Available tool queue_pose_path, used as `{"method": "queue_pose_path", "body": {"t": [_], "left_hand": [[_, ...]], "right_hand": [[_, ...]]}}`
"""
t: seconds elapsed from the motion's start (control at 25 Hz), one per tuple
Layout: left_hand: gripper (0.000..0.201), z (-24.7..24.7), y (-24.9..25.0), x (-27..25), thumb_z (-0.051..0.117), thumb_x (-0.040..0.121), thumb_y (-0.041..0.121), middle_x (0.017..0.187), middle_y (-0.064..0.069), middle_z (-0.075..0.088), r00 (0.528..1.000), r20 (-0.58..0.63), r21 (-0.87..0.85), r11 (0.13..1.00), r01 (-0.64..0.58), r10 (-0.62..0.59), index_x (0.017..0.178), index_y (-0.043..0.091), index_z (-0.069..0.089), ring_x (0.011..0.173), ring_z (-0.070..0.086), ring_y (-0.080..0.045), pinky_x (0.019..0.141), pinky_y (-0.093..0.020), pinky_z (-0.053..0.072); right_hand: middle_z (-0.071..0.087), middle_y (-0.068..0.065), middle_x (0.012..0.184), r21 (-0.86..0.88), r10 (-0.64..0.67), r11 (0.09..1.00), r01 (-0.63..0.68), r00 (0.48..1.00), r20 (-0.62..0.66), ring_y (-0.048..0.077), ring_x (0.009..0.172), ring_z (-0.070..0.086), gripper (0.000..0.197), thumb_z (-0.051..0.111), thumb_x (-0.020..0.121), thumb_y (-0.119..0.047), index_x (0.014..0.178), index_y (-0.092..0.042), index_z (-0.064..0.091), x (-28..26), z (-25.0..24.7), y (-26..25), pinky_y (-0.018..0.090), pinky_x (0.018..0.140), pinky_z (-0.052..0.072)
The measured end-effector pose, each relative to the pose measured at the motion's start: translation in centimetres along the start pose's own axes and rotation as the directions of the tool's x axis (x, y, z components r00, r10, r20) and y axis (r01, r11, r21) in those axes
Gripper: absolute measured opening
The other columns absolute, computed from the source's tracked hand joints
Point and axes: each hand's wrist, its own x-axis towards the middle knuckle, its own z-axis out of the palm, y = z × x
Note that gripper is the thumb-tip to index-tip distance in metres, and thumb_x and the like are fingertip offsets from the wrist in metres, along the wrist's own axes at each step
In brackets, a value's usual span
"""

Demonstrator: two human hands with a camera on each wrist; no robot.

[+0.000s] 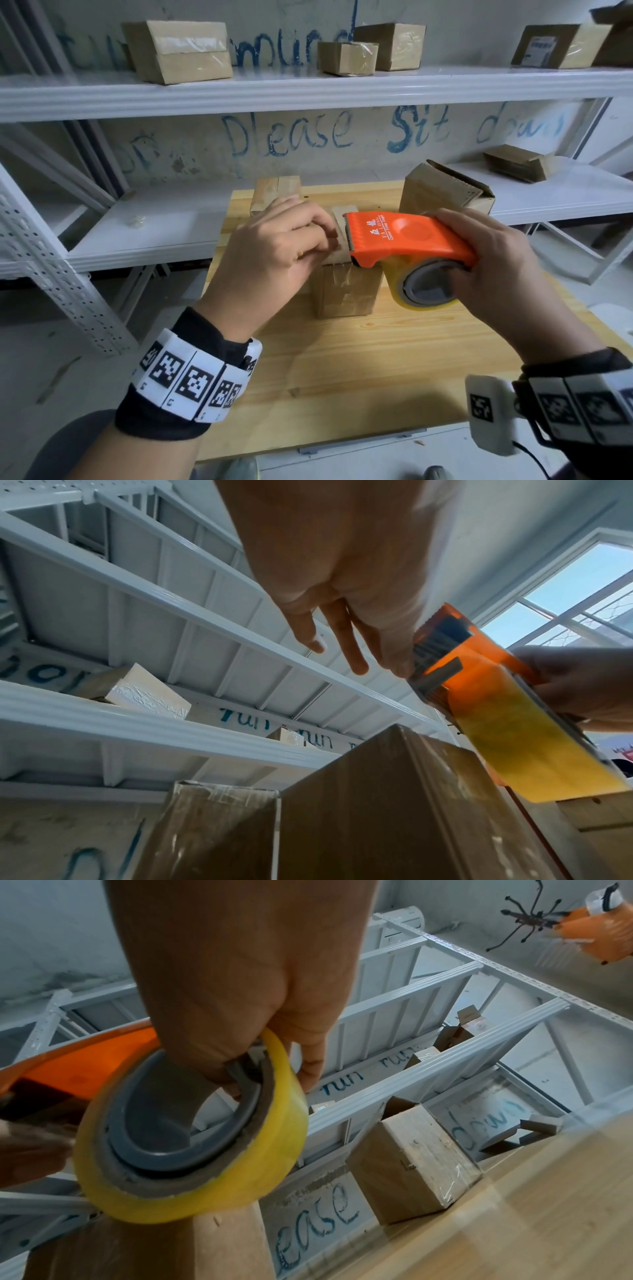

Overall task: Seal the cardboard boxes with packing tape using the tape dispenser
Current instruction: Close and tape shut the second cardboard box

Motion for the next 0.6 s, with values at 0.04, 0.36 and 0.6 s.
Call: {"method": "queue_pose_path", "body": {"t": [0.04,0.36,0.6], "left_hand": [[0.016,-0.1,-0.2,-0.1,0.075,0.088,0.006,0.093,-0.004,0.071,1.000,-0.001,-0.011,1.000,0.000,0.000,0.073,0.006,0.069,0.089,0.069,-0.024,0.101,-0.046,0.049],[0.016,-0.1,0.7,0.3,0.077,0.087,0.010,0.090,0.001,0.066,0.999,0.038,0.044,0.999,-0.009,0.008,0.074,0.008,0.069,0.089,0.060,-0.018,0.063,-0.037,0.054],[0.015,0.0,0.5,0.3,0.076,0.085,0.009,0.088,0.002,0.066,0.999,0.046,-0.012,1.000,0.027,-0.026,0.072,0.009,0.070,0.086,0.060,-0.015,0.065,-0.036,0.054]], "right_hand": [[0.065,0.009,0.101,0.001,0.010,1.000,-0.010,1.000,0.002,0.016,0.088,0.057,0.072,0.064,0.053,0.021,0.121,-0.003,0.065,-0.1,-0.1,0.1,0.011,0.081,0.042],[0.053,-0.010,0.106,-0.025,0.061,0.998,-0.060,0.998,0.028,-0.001,0.089,0.045,0.073,0.064,0.055,0.019,0.123,-0.008,0.060,-0.6,-0.4,1.5,-0.003,0.084,0.032],[0.051,-0.012,0.109,-0.027,0.059,0.998,-0.059,0.998,0.021,0.000,0.094,0.046,0.071,0.062,0.059,0.017,0.125,-0.009,0.059,-0.3,-0.4,2.2,-0.001,0.087,0.031]]}}
